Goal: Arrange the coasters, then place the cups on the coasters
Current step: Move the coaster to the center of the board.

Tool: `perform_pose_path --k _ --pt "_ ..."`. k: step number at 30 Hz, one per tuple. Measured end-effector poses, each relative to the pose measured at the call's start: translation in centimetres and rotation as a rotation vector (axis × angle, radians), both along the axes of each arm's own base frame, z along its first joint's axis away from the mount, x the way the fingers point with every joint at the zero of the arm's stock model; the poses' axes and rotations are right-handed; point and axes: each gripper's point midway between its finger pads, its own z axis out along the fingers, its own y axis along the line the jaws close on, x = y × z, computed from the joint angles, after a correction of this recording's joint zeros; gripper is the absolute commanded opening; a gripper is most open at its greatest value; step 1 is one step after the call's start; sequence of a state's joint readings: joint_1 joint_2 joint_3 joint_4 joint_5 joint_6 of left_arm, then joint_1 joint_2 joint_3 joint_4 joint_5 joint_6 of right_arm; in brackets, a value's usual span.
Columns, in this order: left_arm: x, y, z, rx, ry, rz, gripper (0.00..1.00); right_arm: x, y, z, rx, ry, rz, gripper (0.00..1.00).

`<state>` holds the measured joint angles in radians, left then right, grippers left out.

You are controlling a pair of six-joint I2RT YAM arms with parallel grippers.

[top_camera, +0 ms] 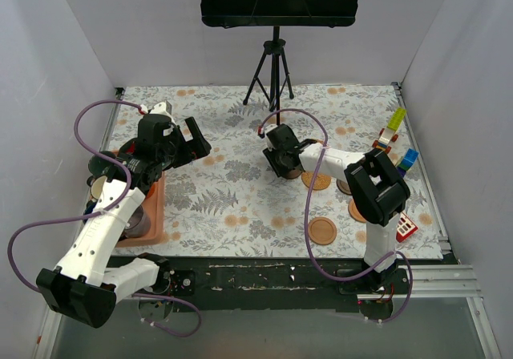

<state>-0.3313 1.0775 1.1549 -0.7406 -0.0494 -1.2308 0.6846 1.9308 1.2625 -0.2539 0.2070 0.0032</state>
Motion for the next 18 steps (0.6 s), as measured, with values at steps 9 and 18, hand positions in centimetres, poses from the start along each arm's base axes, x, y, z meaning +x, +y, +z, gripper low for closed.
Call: perform_pose_path --k 9,18 --pt "0.01 0.01 -0.01 0.001 0.0 0.0 0.98 0.75 -0.44 0.04 0.001 -0.001 -0.019 0.41" --pt "0.05 0.09 -0.03 0.003 0.0 0.004 0.98 0.8 -0.45 0.02 -0.001 0.002 -0.019 0.41"
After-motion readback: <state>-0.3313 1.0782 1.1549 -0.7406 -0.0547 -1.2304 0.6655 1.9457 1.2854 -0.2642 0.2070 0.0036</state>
